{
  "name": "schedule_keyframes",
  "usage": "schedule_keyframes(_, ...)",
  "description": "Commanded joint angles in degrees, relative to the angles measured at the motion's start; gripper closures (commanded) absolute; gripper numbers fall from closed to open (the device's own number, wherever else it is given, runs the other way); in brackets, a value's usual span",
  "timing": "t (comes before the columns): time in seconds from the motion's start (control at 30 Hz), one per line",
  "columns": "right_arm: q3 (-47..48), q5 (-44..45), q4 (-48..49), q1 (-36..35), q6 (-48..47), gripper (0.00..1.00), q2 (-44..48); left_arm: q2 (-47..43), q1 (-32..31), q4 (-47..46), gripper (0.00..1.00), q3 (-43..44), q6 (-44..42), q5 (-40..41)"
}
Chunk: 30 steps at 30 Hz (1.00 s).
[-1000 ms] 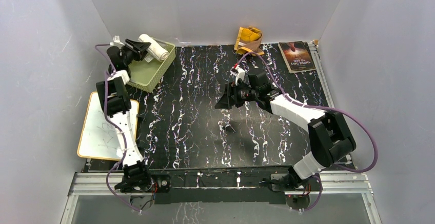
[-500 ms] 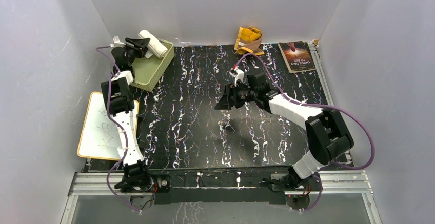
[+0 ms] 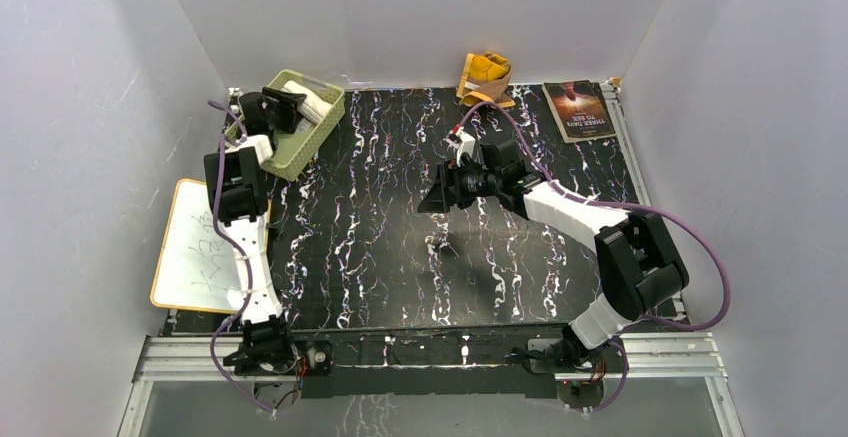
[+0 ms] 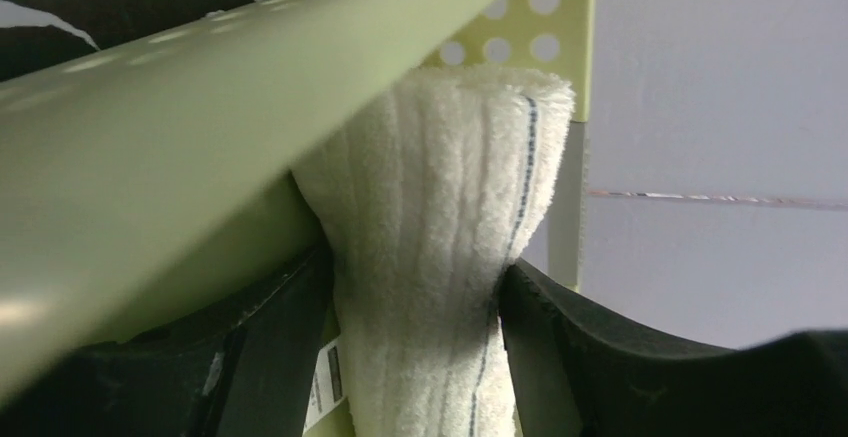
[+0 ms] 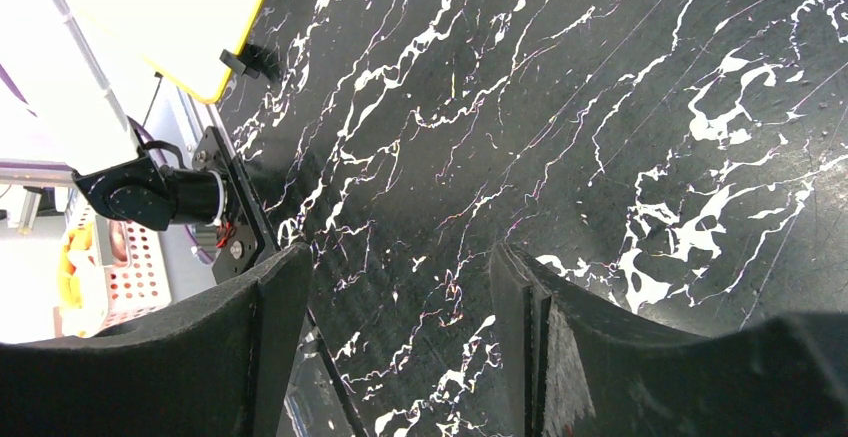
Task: Roll the towels
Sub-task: Place the towel in the bin.
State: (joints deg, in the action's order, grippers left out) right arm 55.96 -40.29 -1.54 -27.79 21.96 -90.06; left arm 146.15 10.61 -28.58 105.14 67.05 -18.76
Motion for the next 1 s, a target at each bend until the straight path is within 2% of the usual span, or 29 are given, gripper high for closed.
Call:
schedule_keyframes(0.0,2.05,-0.35,1.43,-0.29,-1.74,0.36,1.28,-3.08,-1.06,12.86,0.39,3.33,-2.88,4.55)
schedule_keyframes(0.27,2.94,2.01,0.88,-0.14,-2.11,0.35,1.96,-3.76,-1.75,27.06,0.17,12.15,-10.76,10.79)
schedule_keyframes(0.43,6.58,24.40,3.80,0.18,2.21,0.26,5.47,-5.65,-2.43,33.92,0.02,16.32,-16.40,14.77)
schedule_keyframes(0.47,5.32,30.01,6.76,0.39,3.42,0.06,7.01,-6.14,-2.51,34.59,0.02,16.77,-17.51,15.21)
schedule_keyframes(0.5,3.20,35.59,11.31,0.58,5.24,0.02,8.63,-6.66,-2.50,35.45,0.02,16.94,-18.53,15.51)
schedule_keyframes(0.57,-0.27,41.61,19.78,2.17,6.81,0.02,10.19,-7.81,-2.50,37.07,0.01,17.21,-20.48,15.87)
schedule_keyframes(0.6,-0.18,40.58,22.71,3.60,4.98,0.02,9.33,-8.39,-2.52,37.77,0.02,17.38,-21.38,16.02)
schedule_keyframes(0.63,1.94,39.04,22.76,5.17,2.79,0.02,7.45,-9.09,-2.58,38.63,0.02,17.56,-22.74,16.22)
schedule_keyframes(0.73,11.31,42.65,13.12,9.83,-1.48,0.02,-1.83,-11.26,-3.80,41.64,0.02,19.15,-29.78,19.05)
schedule_keyframes(0.83,17.82,44.81,12.00,13.55,-8.50,0.02,-12.28,-14.11,-5.35,44.37,0.02,21.14,-38.15,21.83)
schedule_keyframes(0.97,28.70,46.75,8.01,15.19,-19.90,0.02,-24.98,-19.89,-6.21,45.38,0.02,19.73,-43.94,21.68)
